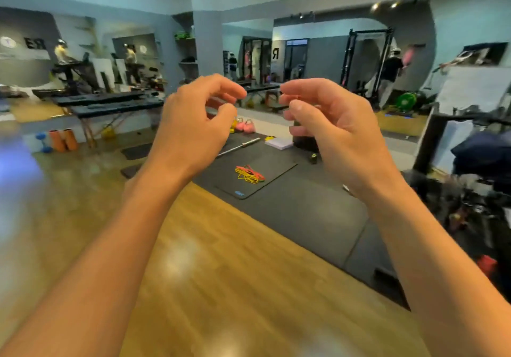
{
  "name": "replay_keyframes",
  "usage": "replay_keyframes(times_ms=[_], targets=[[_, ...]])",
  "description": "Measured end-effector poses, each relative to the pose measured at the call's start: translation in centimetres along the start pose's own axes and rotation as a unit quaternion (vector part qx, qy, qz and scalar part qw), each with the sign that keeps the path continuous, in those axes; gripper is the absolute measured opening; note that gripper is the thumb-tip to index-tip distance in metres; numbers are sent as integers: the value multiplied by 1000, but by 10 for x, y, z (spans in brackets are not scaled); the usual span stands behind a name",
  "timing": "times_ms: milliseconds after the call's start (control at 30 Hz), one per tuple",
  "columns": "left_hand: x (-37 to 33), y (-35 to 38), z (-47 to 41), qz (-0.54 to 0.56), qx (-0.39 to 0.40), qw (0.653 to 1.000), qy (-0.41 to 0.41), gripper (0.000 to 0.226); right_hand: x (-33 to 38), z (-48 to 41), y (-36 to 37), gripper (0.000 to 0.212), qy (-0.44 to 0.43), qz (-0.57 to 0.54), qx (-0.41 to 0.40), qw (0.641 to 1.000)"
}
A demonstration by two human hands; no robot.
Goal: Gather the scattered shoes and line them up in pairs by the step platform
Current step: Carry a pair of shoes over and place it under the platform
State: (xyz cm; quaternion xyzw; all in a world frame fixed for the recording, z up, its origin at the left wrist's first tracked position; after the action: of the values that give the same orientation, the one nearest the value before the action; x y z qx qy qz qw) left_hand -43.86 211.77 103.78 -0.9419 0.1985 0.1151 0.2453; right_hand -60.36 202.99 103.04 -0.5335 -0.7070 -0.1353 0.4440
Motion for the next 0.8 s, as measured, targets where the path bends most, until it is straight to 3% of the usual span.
replay_keyframes(times_ms=[333, 567, 800], targets=[[146, 182, -121, 154, 60, 986, 32, 28, -140, -149, -32, 22, 79, 124, -111, 983], [260, 322, -200, 165, 98, 981, 26, 25, -275, -276, -60, 23, 104, 137, -143, 975], [369, 410, -287, 148, 107, 983, 16, 26, -387, -408, -74, 24, 143, 144, -140, 969]])
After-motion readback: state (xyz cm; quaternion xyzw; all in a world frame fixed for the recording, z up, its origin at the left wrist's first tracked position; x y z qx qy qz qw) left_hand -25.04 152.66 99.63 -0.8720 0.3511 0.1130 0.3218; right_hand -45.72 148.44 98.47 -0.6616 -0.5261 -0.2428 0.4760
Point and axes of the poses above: each hand's wrist, its own z-axis away from the middle knuckle, its own y-axis out of the palm, x = y × z, the point moved 1 cm from there along -z, towards the middle knuckle, and after that the axes turned 13 degrees about y, right-handed, at the moved point
